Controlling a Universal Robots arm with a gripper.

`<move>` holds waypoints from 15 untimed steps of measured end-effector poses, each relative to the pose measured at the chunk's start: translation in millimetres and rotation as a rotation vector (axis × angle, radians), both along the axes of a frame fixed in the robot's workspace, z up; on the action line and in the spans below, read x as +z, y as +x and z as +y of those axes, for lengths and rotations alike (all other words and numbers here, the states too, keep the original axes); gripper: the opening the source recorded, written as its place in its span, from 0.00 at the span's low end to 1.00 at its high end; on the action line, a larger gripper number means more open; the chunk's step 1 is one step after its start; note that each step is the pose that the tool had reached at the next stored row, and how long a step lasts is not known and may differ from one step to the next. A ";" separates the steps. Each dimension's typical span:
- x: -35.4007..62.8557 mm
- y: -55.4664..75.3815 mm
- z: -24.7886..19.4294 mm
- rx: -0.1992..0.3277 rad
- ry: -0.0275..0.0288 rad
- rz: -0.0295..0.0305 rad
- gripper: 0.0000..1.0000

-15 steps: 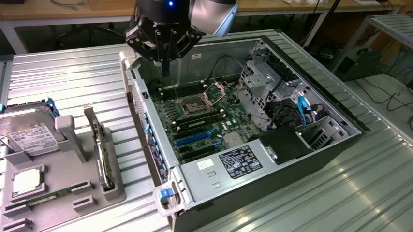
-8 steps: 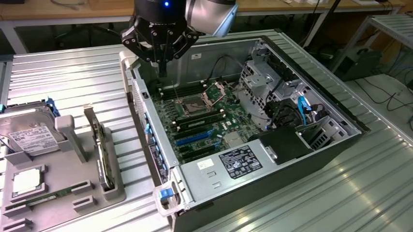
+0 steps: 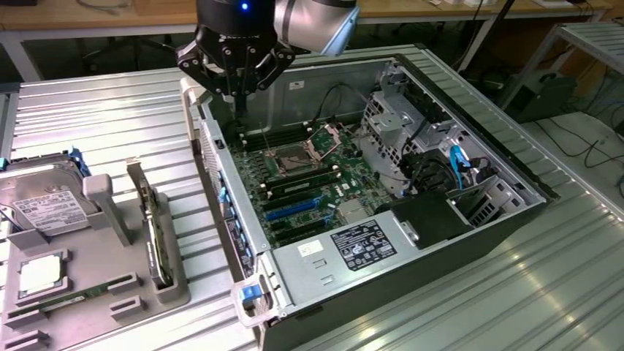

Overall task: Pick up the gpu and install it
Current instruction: 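Reach for the gpu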

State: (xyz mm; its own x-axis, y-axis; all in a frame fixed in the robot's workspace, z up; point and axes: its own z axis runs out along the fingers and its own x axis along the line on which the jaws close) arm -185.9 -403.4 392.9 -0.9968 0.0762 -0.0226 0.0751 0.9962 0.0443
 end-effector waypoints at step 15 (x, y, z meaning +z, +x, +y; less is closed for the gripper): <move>0.0 -11.6 -0.8 0.000 -0.0001 0.0009 0.11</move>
State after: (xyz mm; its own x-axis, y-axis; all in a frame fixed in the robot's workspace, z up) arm -197.4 -404.2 392.9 -0.9969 0.0762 -0.0218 0.0752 0.9962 0.0442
